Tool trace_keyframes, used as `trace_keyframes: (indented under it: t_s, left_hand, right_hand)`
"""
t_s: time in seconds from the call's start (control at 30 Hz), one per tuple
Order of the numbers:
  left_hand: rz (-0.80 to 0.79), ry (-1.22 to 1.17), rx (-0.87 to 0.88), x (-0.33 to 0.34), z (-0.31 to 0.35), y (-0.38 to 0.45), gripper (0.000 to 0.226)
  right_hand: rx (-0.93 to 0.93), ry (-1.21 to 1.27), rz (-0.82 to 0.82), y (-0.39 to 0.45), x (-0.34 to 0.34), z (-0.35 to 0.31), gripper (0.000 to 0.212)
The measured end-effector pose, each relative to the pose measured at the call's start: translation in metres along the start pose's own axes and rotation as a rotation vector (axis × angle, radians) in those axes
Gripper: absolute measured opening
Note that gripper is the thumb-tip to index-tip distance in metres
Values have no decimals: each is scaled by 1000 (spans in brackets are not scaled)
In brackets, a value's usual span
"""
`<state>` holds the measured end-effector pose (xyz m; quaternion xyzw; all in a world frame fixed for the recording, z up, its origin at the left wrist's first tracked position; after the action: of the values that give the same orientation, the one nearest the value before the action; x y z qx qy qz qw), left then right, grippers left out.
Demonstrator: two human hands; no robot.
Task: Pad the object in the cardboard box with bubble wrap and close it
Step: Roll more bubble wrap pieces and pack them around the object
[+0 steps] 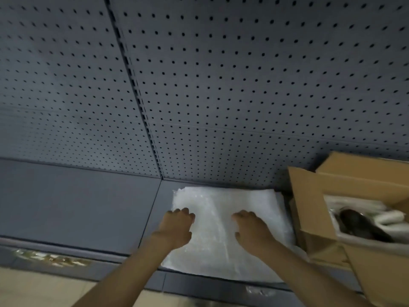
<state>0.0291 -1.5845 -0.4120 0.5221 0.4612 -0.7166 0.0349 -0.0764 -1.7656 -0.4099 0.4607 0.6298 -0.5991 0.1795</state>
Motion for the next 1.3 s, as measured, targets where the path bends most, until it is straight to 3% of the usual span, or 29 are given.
trace_keyframes:
  t_s: [0.2, 0.33, 0.4, 0.47, 0.57, 0.6, 0.7, 0.8, 0.9, 1.07, 1.23, 1.3]
  left_hand:
    - [-20, -65, 102, 36, 16, 29, 66]
    - [-3, -34, 164, 49, 36, 48, 67]
    - [-37, -36, 163, 55, 43, 55, 67]
    - [-53, -42, 149, 60, 45, 59, 68]
    - [-53, -64, 140, 62, 44, 61, 68]
    - [-53, -74, 138, 61, 44, 60, 68]
    - [-47, -126, 139, 59, 42, 58, 64]
    - [9, -278, 139, 57, 43, 58, 54]
    - [76, -470, 145, 56, 41, 58, 49]
    - [43, -447, 210, 59, 39, 56, 54]
    - [21, -250, 202, 70, 39, 62, 98]
    - [15, -215, 193, 73, 40, 63, 104]
  right_hand:
    - [58, 0, -126, 30, 67, 17, 57]
    - [30, -17, 78, 36, 94, 23, 61]
    - [-19, 28, 77, 36, 95, 32, 56]
    - [-12, 122, 205, 32, 92, 42, 45]
    - [323, 455, 570, 20, 88, 66, 41]
    - [483, 587, 609, 15, 91, 74, 42]
    - [863, 885, 499, 3, 104, 89, 52]
    - [1034, 1042, 423, -6, 115, 88, 59]
    - [1017, 1015, 356, -8, 115, 83, 65]
    - [960, 837, 321, -12, 111, 87, 78]
    - [825, 599, 485, -26, 111, 78, 68]
    - [762, 559, 447, -27, 113, 72, 63]
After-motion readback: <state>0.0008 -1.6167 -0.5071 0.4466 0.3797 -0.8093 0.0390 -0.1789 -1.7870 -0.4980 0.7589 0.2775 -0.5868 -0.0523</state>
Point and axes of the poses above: each hand's wrist, its own y-axis towards the middle knuckle, its own x-axis out of the palm, z = x × y, the point moved 1 cm from there along y, towards the middle knuckle, and after that the axes turned 11 degrees about -z, right-handed, at the moved point
